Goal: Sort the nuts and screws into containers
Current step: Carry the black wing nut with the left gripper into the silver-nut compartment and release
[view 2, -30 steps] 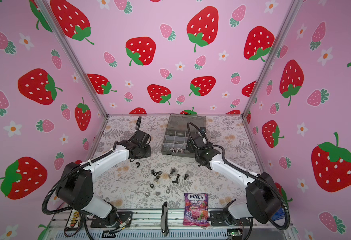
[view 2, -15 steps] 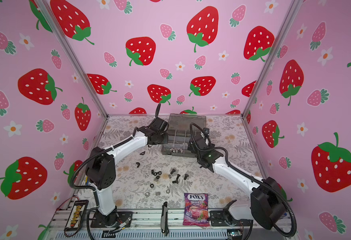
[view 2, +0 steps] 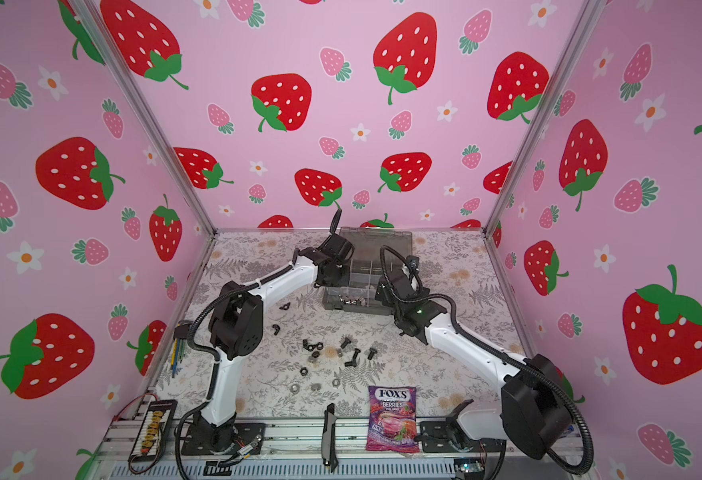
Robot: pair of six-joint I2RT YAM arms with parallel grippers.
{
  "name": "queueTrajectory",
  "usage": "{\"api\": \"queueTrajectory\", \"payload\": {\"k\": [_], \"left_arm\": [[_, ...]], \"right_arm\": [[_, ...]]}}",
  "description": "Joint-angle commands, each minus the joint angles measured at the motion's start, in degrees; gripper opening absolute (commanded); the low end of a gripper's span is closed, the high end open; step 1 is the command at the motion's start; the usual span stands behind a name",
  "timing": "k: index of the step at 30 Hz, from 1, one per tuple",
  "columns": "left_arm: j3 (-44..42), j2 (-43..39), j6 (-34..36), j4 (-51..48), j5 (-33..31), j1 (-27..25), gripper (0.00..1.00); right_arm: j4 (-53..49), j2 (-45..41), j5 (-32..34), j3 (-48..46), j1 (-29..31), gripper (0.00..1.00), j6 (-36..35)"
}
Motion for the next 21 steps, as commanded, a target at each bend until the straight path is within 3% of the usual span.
{"api": "queueTrajectory", "payload": {"k": [1,3,6,11,21], "left_arm": [[2.88,0.77,0.69,-1.40,0.07,-0.34,0.00],[3.10,1.38,0.80,-1.49,0.21,-0.30,0.05],[2.93,1.33,0.79,-1.49,0.26,-0.30,0.20],[2.50,0.06,0.53,-1.30,0.12,-0.31,0.33],[-4.76,-9.49,-0.72,0.73,-1.93,-0.35,0.40]], "right_arm": [[-0.28,0.05,0.82,-0.29,-0.41,1.00,1.61],[-0.11,0.02,0.79,-0.29,-0.41,1.00,1.57],[-0.04,0.18,0.79,-0.11,-0.41,1.00,1.43],[-0.04,0.70,0.93,0.37,-0.45,1.00,1.25],[-0.37,1.70,1.87,0.95,-0.48,1.00,1.68]]}}
